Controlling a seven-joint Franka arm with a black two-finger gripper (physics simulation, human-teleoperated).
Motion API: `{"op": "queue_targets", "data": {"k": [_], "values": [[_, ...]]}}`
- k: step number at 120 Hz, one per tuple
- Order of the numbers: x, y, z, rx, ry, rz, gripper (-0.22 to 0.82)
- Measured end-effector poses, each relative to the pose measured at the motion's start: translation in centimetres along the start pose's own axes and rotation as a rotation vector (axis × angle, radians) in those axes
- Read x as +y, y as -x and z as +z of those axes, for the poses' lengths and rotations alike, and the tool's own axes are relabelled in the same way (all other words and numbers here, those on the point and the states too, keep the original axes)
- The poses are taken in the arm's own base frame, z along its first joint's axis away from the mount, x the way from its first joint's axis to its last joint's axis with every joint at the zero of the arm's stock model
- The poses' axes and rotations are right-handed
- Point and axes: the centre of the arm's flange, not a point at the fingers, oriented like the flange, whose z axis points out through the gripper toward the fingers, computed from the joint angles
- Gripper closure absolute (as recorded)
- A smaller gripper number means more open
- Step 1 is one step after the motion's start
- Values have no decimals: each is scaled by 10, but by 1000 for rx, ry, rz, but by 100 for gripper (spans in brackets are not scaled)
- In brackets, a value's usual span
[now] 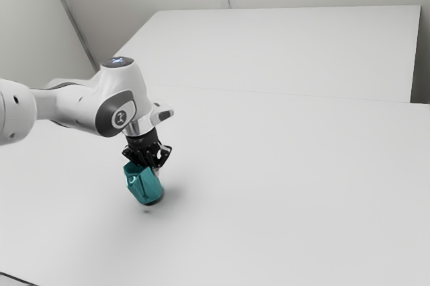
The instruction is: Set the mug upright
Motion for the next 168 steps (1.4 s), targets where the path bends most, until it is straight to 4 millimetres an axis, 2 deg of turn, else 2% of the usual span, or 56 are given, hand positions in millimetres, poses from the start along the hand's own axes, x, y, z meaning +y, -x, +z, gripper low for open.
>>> {"op": "queue_targets", "data": {"k": [40,80,112,150,168], "values": [[0,-1,3,-6,-2,-11,78],[9,-1,-2,-7,22,-4,54],[12,-1,-6,-13,33,-2,44],[22,-2,-32,-53,54,-1,25],[31,3,-78,-3,72,26,18]]}}
